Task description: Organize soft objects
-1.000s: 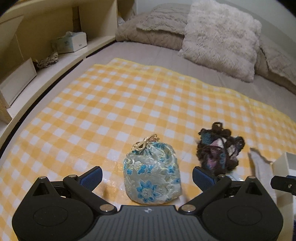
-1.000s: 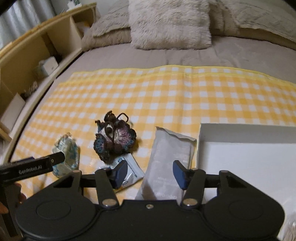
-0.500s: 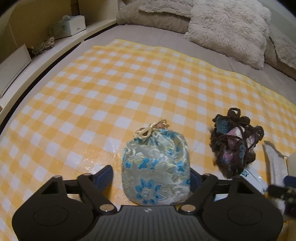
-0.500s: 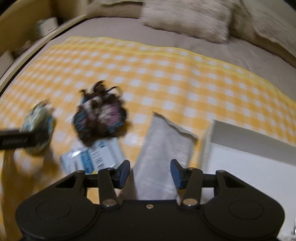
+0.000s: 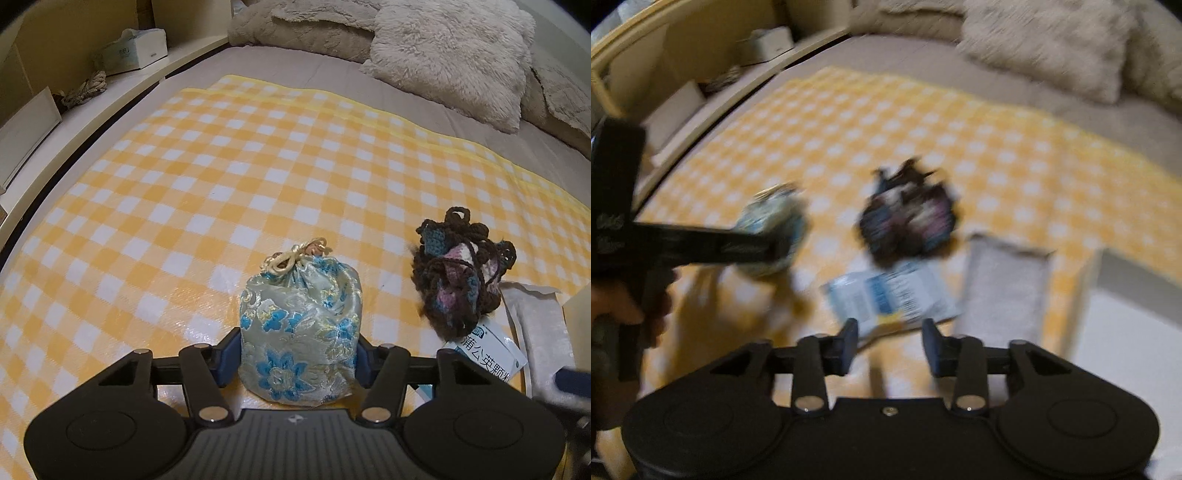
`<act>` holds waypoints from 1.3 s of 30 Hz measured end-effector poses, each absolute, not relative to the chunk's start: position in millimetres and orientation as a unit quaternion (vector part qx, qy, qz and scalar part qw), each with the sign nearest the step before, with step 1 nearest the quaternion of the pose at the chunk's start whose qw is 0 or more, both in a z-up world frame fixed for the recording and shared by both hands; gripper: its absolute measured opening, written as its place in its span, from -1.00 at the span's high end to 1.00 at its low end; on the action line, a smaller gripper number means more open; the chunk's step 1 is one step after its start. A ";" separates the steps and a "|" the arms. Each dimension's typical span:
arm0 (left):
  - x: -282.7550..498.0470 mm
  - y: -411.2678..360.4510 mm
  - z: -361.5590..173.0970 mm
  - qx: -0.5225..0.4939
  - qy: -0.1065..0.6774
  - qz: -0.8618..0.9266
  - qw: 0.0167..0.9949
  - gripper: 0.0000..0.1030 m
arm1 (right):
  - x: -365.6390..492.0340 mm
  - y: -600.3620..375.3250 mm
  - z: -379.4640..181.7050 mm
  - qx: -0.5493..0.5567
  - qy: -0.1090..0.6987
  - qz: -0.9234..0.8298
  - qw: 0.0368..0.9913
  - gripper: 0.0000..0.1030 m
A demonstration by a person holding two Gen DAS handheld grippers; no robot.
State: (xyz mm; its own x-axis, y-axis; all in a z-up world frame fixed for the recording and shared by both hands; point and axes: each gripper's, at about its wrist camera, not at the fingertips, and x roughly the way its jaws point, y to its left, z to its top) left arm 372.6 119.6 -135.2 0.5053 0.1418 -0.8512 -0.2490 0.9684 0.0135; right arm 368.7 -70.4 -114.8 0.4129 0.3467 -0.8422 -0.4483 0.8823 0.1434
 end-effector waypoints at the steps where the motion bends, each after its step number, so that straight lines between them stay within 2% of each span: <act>1: 372.3 119.9 -135.1 -0.055 0.484 0.112 0.866 -0.15 | 369.6 -73.1 -113.8 -0.060 0.488 0.231 0.840 0.18; 8: 374.1 119.7 -135.4 -0.054 0.485 0.112 0.865 -0.14 | 366.3 -94.5 -121.2 -0.099 0.515 0.236 0.818 0.16; 12: 374.6 119.9 -135.3 -0.054 0.485 0.111 0.865 -0.14 | 354.7 -88.7 -124.0 -0.156 0.499 0.269 0.809 -0.11; 14: 374.1 119.9 -135.2 -0.055 0.485 0.111 0.866 -0.14 | 346.9 -80.7 -129.6 -0.208 0.484 0.283 0.802 -0.09; 17: 372.6 119.4 -134.7 -0.056 0.486 0.109 0.866 -0.14 | 334.5 -71.6 -142.0 -0.290 0.471 0.309 0.774 0.20; 18: 372.4 119.7 -134.7 -0.056 0.486 0.109 0.865 -0.13 | 331.1 -69.8 -146.4 -0.311 0.467 0.310 0.768 0.36; 19: 372.3 119.6 -134.5 -0.056 0.486 0.109 0.865 -0.13 | 328.6 -69.2 -148.5 -0.326 0.461 0.309 0.765 0.65; 21: 371.9 119.9 -134.2 -0.056 0.487 0.110 0.865 -0.12 | 327.2 -70.6 -149.2 -0.333 0.461 0.313 0.761 0.98; 28: 366.3 118.6 -131.6 -0.044 0.493 0.103 0.863 -0.12 | 310.9 -72.3 -137.2 -0.287 0.462 0.374 0.751 0.99; 39: 344.9 118.3 -118.6 -0.031 0.499 0.096 0.861 -0.10 | 241.0 -68.6 -129.4 -0.284 0.489 0.524 0.637 0.98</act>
State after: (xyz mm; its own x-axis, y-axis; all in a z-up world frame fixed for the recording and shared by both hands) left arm 344.9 118.3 -118.6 0.4839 0.1341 -0.8648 -0.1970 0.9795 0.0417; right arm 241.0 -68.6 -129.4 -0.0272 0.3903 -0.9203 -0.9454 0.2890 0.1505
